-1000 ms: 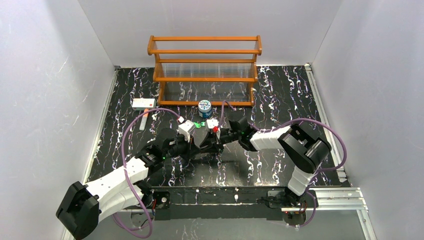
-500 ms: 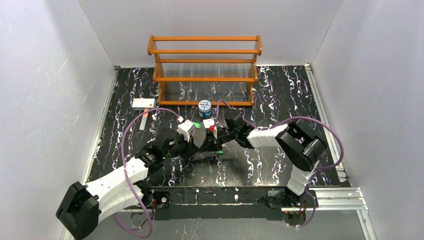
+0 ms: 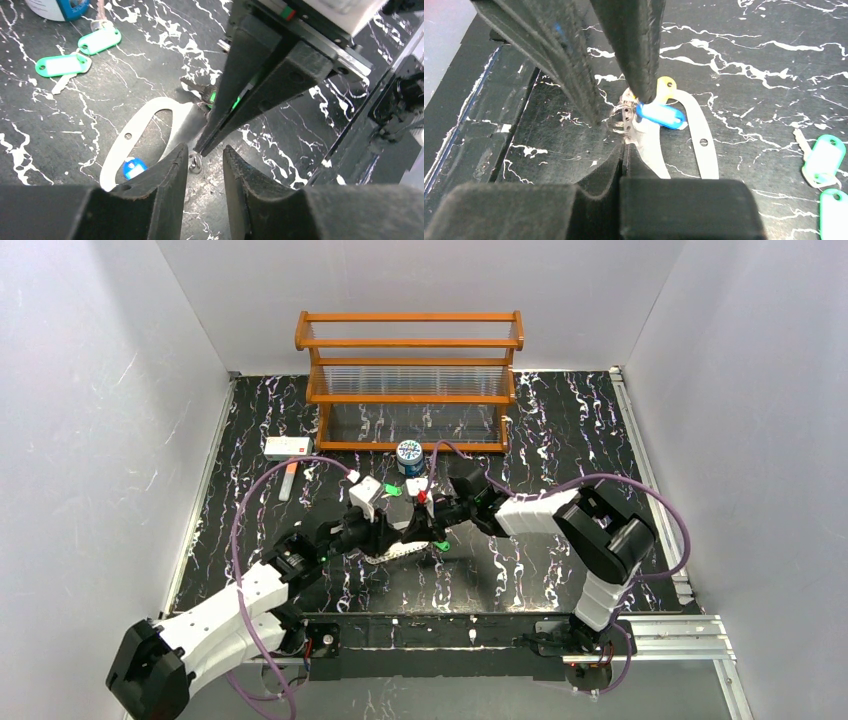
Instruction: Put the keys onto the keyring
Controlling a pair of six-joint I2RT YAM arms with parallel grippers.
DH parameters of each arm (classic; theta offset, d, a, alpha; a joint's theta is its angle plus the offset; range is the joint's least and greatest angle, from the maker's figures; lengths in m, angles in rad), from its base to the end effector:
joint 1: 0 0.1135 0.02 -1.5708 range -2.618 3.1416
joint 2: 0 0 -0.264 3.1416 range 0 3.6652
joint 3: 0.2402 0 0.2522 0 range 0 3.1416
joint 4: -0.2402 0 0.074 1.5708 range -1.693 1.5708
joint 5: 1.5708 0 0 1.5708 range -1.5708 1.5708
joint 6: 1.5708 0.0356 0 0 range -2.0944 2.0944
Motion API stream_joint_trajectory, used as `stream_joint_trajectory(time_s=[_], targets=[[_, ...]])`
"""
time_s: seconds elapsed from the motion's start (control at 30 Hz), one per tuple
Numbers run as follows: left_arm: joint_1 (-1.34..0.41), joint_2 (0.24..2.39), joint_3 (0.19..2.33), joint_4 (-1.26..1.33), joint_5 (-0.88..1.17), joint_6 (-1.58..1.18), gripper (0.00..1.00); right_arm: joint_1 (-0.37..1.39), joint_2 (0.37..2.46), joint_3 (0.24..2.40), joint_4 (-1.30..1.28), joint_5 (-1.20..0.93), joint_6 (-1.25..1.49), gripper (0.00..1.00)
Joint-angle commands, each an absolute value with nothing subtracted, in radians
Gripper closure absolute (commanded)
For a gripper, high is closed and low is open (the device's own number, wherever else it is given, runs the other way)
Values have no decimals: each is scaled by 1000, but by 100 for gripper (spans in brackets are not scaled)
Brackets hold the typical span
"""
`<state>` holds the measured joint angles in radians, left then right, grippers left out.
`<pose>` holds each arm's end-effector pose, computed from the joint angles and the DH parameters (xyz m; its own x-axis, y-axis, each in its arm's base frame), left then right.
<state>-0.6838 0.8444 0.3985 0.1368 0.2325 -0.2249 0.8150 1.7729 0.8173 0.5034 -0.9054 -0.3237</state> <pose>0.1460 -0.1296 0.2263 -0.4049 0.0500 -0.9130 0.7125 0.6430 -0.2808 0.2195 0.2737 0.1648 0.0131 -0.2724 -0.9621 -0.9814 -0.1879 0.0398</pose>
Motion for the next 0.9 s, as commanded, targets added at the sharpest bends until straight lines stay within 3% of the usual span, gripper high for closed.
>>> stream_joint_trajectory(time_s=[0.0,0.37,0.73,0.87], targets=[[-687,794,366,140,165,-242,66,820,1680,780,567,-848,-300,99],[-687,901,330,158,158,-345,49,821,1646,752,542,-776,-285,99],[-689,1057,330,175,127,-336,49,820,1642,750,515,-753,-293,95],[-689,1082,324,199,143,-330,55,820,1640,753,515,-760,-293,95]])
